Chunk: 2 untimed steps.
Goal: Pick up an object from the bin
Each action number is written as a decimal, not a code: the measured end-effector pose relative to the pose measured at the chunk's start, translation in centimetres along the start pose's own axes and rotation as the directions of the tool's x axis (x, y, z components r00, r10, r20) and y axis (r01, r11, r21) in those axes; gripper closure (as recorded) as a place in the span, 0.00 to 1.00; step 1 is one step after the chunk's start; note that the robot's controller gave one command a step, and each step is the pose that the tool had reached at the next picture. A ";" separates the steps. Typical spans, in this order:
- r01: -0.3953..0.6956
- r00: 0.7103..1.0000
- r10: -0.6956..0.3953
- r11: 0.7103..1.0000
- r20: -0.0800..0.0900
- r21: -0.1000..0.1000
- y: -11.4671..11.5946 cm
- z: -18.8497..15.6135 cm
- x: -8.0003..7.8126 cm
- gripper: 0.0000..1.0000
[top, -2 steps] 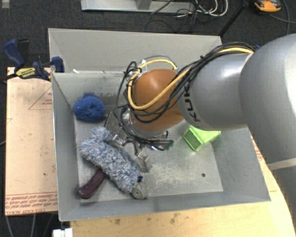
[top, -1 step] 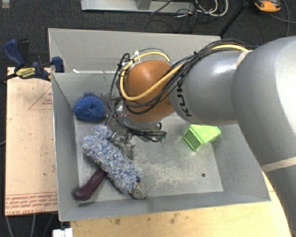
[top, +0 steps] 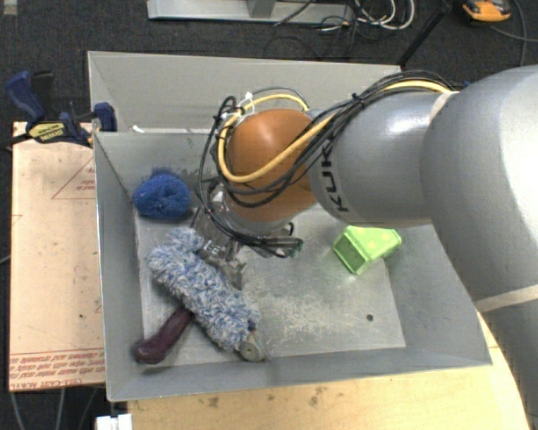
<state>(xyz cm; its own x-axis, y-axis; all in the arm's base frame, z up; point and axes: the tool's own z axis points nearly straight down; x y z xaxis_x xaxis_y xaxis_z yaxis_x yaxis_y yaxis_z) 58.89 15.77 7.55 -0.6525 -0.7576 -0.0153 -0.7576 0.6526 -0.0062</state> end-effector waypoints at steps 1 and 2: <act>-0.001 1.000 0.001 1.000 -0.002 -0.001 0.0 -0.2 0.0 1.00; -0.001 1.000 0.001 1.000 -0.006 -0.003 0.0 -0.5 0.0 1.00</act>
Offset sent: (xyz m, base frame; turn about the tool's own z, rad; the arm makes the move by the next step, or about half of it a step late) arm 0.0001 0.0000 0.0132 0.0000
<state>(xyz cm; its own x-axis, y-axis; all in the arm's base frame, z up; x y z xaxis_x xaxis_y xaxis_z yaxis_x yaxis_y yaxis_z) 58.89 15.77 8.07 -0.6537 -0.7567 -0.0097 -0.7567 0.6537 -0.0035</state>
